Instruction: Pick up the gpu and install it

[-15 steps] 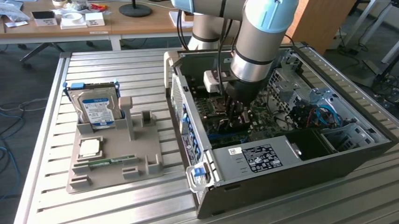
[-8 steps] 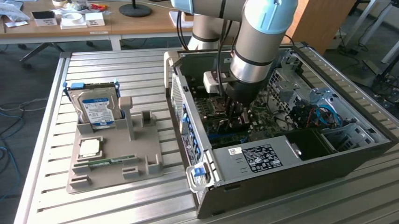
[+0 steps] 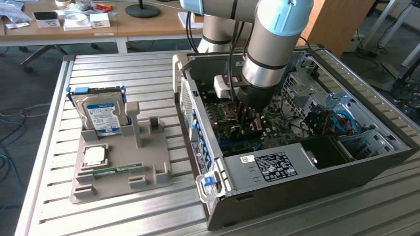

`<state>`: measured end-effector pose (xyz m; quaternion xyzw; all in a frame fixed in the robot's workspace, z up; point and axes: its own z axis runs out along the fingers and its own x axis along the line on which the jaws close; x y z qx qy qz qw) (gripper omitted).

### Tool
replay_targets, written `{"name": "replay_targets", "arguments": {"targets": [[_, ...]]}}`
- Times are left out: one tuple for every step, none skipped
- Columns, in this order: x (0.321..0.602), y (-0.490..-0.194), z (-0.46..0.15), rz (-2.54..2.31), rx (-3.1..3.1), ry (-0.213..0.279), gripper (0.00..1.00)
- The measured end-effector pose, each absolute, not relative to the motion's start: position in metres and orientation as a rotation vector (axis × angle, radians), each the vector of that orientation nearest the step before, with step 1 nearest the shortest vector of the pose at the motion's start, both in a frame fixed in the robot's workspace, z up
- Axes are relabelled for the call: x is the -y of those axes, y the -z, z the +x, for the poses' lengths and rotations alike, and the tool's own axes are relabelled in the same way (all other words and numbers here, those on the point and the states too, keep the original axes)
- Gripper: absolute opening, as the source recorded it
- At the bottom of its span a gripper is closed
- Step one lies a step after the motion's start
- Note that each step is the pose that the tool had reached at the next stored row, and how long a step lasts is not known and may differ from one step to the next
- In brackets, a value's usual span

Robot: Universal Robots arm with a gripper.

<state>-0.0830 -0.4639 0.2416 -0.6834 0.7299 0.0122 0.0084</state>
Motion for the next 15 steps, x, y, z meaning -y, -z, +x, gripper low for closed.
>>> {"name": "replay_targets", "arguments": {"targets": [[0.4640, -0.2416, -0.0832, -2.135, -2.281, -0.038, 0.27], [0.4640, -0.2417, -0.0833, -2.135, -2.281, -0.039, 0.27], [0.4640, -0.2416, -0.0834, -2.135, -2.281, -0.039, 0.27], [0.4640, -0.2416, -0.0835, -2.135, -2.281, -0.039, 0.27], [0.4640, -0.2416, -0.0835, -2.135, -2.281, -0.039, 0.27], [0.4640, -0.2416, -0.0836, -2.135, -2.281, -0.039, 0.27], [0.4640, -0.2416, -0.0837, -2.135, -2.281, -0.039, 0.27], [0.4640, -0.2416, -0.0838, -2.135, -2.281, -0.039, 0.27], [0.4639, -0.2416, -0.0839, -2.135, -2.281, -0.039, 0.27], [0.4640, -0.2414, -0.0840, -2.135, -2.281, -0.039, 0.27], [0.4640, -0.2413, -0.0841, -2.136, -2.281, -0.039, 0.27], [0.4640, -0.2412, -0.0843, -2.135, -2.281, -0.038, 0.27], [0.4640, -0.2411, -0.0844, -2.136, -2.281, -0.038, 0.27], [0.4640, -0.2408, -0.0846, -2.136, -2.281, -0.038, 0.27], [0.4640, -0.2408, -0.0847, -2.136, -2.281, -0.038, 0.27]]}}
